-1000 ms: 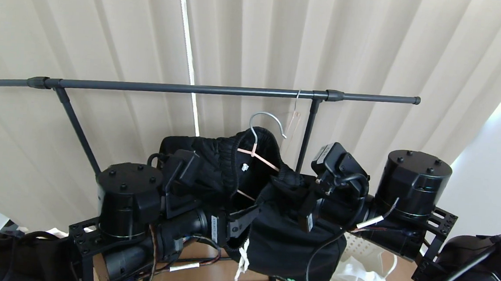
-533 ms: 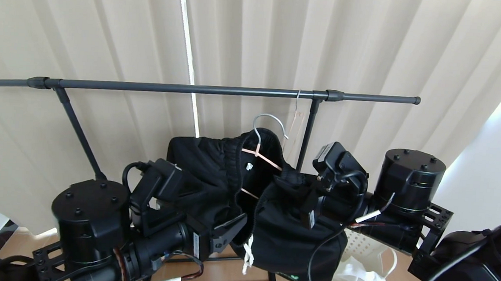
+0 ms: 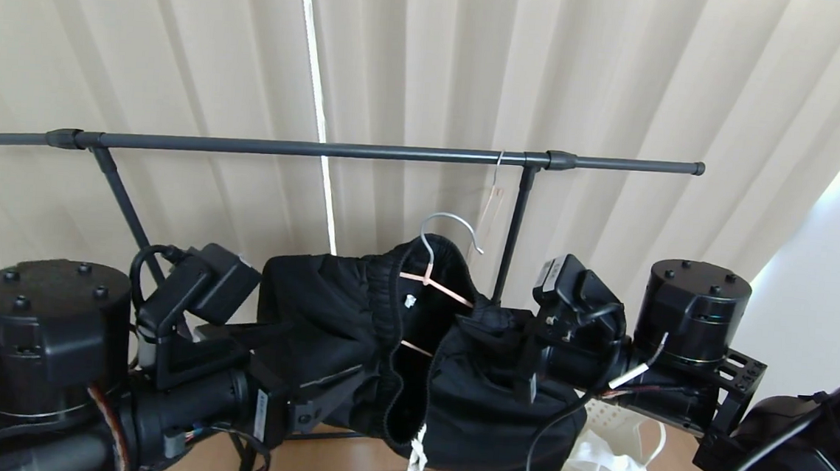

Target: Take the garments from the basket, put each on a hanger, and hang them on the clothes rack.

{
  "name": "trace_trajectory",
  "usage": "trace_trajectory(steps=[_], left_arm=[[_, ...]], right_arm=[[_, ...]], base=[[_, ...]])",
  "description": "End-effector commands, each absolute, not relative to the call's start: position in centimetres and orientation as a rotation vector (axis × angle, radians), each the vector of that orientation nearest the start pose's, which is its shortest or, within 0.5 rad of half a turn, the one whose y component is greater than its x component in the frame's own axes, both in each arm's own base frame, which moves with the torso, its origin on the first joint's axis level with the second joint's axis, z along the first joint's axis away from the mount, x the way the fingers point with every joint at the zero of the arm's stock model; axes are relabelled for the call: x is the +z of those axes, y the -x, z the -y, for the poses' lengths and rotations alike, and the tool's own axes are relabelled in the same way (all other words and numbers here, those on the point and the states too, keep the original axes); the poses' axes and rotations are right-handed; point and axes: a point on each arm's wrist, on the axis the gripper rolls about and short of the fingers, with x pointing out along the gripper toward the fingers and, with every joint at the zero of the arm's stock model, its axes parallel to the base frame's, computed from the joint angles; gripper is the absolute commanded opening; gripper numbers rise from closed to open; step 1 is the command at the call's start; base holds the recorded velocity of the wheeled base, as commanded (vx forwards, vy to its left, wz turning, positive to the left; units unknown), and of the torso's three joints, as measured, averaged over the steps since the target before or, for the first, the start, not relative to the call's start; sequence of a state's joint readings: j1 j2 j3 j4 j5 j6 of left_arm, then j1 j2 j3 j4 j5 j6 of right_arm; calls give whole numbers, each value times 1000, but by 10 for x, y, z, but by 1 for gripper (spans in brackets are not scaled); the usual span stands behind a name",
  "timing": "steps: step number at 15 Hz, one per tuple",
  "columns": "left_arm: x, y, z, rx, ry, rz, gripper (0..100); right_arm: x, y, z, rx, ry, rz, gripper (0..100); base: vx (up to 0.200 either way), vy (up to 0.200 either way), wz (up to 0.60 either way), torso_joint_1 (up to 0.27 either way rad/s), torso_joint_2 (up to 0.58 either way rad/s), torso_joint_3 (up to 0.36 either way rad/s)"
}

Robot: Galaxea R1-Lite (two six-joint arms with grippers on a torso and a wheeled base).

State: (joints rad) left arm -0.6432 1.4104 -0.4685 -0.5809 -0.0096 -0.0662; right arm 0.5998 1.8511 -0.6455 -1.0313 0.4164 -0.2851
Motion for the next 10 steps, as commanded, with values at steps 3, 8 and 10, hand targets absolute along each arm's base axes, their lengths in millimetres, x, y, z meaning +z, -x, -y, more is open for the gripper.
trace_trajectory(steps=[3, 8, 10], left_arm=[[239, -158, 100, -599, -105, -256, 100], [253, -179, 105, -763, -285, -337, 100], [250, -192, 111, -813, -380, -324, 100]], right_arm=[[129, -250, -181, 1128, 262, -52, 0], [124, -243, -178, 1208, 250, -66, 0], [123, -240, -176, 1240, 244, -72, 0]], base=[[0, 0, 0, 0, 0, 0], [0, 0, 0, 0, 0, 0], [0, 0, 0, 0, 0, 0]])
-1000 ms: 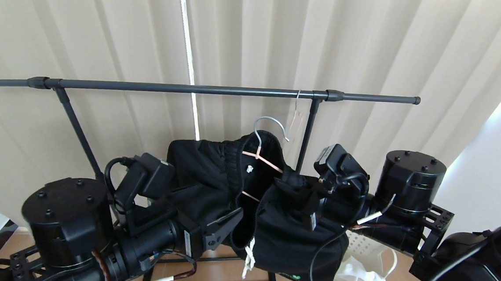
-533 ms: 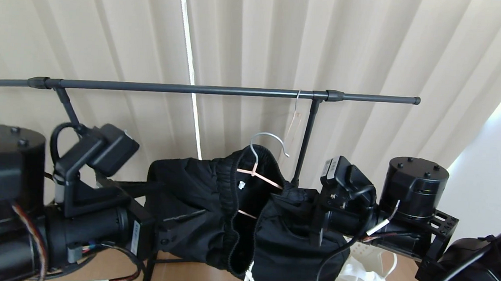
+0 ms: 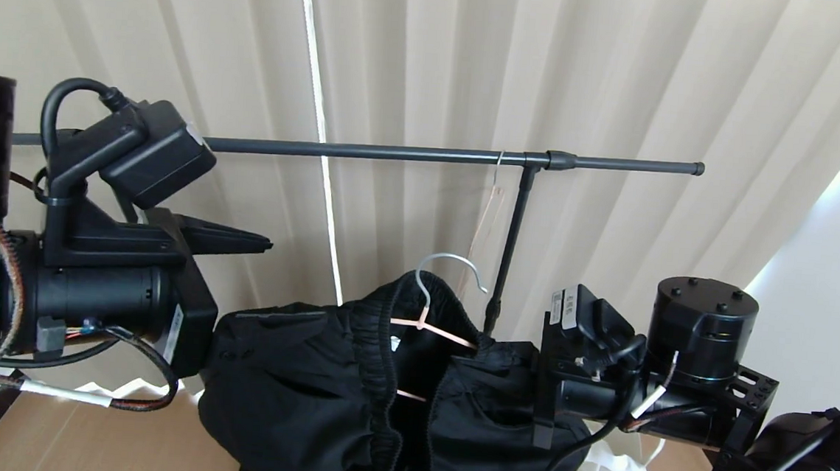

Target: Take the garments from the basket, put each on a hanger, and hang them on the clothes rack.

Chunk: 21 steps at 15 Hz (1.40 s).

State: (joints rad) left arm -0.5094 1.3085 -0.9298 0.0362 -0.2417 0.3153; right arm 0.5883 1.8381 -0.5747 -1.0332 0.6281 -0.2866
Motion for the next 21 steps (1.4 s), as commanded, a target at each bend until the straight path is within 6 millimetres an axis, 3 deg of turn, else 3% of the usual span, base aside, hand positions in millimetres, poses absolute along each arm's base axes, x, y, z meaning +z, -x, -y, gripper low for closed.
trace_trajectory(steps=[1, 5, 11, 21], left_arm=[[249, -199, 115, -832, -440, -320, 100], [254, -211, 122, -1019, -646, -329, 100], [225, -245, 130, -1230, -690, -327, 100], [209, -247, 146, -1357, -638, -347, 100]], right_arm=[[122, -239, -176, 1253, 243, -75, 0], [121, -237, -175, 1273, 240, -76, 0], [118, -231, -177, 1295, 261, -78, 0], [120, -220, -182, 1330, 265, -69, 0]], base=[[0, 0, 0, 0, 0, 0], [0, 0, 0, 0, 0, 0], [0, 0, 0, 0, 0, 0], [0, 0, 0, 0, 0, 0]])
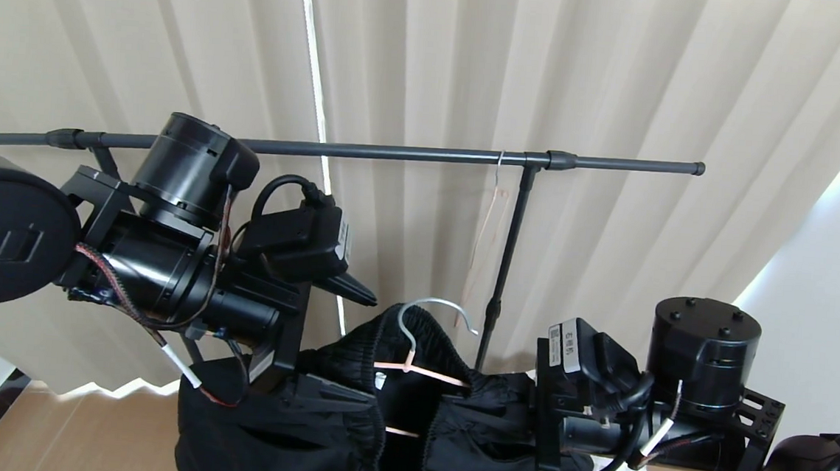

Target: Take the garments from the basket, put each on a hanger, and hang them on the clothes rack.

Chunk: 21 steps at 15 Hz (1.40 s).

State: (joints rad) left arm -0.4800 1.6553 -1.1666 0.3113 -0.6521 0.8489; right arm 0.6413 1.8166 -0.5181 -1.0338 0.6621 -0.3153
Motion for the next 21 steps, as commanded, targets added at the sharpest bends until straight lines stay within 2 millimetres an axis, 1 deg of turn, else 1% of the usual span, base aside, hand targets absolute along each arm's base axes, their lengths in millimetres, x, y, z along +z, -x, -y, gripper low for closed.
trace_trajectory(steps=[1, 3, 5, 7, 8, 10, 12, 17, 21], left_arm=[[207, -248, 147, -1359, -633, -356, 100], [202, -250, 152, -1365, -610, -388, 100], [199, -251, 153, -1362, -601, -407, 100], [197, -254, 149, -1347, -594, -420, 100], [196, -257, 143, -1325, -586, -433, 100], [192, -263, 136, -1298, -576, -455, 100], [188, -264, 130, -1284, -568, -472, 100], [181, -270, 125, -1267, -555, -503, 100], [179, -268, 126, -1275, -555, -500, 100]], right_arm=[[119, -219, -182, 1332, 265, -71, 0], [122, -217, -183, 1336, 266, -59, 0], [121, -217, -182, 1337, 266, -64, 0], [122, -216, -182, 1337, 266, -60, 0], [122, -216, -182, 1337, 267, -59, 0], [122, -215, -183, 1343, 272, -55, 0], [122, -215, -183, 1343, 273, -54, 0], [123, -214, -182, 1343, 273, -51, 0], [123, -215, -183, 1341, 272, -52, 0]], base=[[0, 0, 0, 0, 0, 0], [0, 0, 0, 0, 0, 0], [0, 0, 0, 0, 0, 0], [0, 0, 0, 0, 0, 0], [0, 0, 0, 0, 0, 0], [0, 0, 0, 0, 0, 0], [0, 0, 0, 0, 0, 0], [0, 0, 0, 0, 0, 0], [0, 0, 0, 0, 0, 0]])
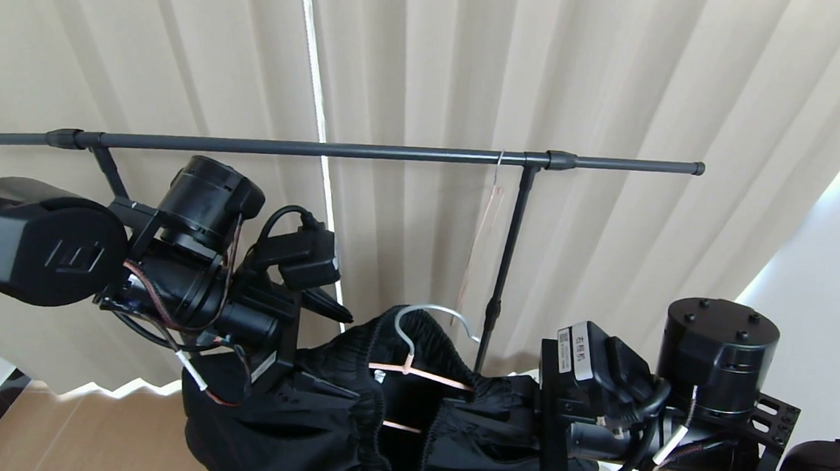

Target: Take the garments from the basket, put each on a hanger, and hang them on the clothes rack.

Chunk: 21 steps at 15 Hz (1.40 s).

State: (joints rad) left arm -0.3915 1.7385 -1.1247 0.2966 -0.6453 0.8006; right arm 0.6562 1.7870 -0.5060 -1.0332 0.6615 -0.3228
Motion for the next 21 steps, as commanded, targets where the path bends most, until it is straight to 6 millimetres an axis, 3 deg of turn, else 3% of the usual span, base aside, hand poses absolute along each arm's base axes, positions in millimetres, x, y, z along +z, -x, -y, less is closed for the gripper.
trace_trajectory(steps=[1, 12, 13, 21], left_arm=[[179, -268, 127, -1279, -557, -498, 100], [182, -252, 136, -1307, -587, -403, 100], [181, -253, 137, -1308, -587, -405, 0], [184, -251, 136, -1303, -590, -393, 0]], right_arm=[[123, -215, -183, 1341, 272, -52, 0], [120, -220, -187, 1339, 269, -62, 0], [120, -220, -187, 1339, 269, -62, 0], [121, -222, -187, 1334, 269, -58, 0]], base=[[0, 0, 0, 0, 0, 0], [0, 0, 0, 0, 0, 0], [0, 0, 0, 0, 0, 0], [0, 0, 0, 0, 0, 0]])
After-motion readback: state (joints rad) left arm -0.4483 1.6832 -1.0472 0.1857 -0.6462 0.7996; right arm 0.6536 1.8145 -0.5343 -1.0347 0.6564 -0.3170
